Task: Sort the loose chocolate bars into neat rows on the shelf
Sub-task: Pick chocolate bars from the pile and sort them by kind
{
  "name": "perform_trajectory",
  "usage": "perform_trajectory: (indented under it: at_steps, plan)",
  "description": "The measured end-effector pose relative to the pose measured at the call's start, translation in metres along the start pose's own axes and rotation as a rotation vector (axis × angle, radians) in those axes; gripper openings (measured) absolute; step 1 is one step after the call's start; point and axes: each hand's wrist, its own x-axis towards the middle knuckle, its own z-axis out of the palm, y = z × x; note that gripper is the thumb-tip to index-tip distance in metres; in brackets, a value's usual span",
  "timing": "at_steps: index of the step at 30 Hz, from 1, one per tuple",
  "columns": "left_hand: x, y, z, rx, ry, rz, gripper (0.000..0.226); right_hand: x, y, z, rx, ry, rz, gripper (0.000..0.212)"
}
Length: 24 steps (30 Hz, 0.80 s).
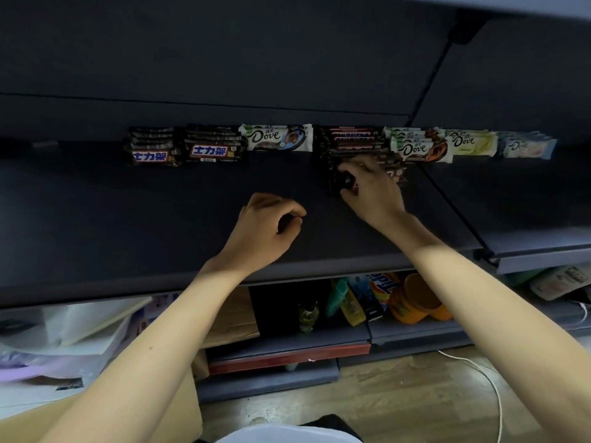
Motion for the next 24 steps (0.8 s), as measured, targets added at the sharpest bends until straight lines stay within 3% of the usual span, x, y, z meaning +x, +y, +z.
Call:
perform_trajectory:
  at_steps: [6, 11, 16, 24]
  plan:
    - [-0.031, -0.034, -0.048, 0.045, 0.080, -0.078, 0.031, 0.017, -0.083, 0.026, 0.094, -0.035, -0.169, 0.032]
    - [-0.071, -0.074, -0.102, 0.115, 0.153, -0.172, 0.032, 0.033, -0.168, 0.056, 0.168, -0.169, -0.277, 0.032]
    - [-0.111, -0.124, -0.168, 0.210, 0.246, -0.276, 0.043, 0.046, -0.269, 0.082, 0.246, -0.234, -0.365, 0.029]
    - [-0.156, -0.194, -0.256, 0.366, 0.398, -0.443, 0.023, 0.071, -0.392, 0.118, 0.317, -0.245, -0.397, 0.027]
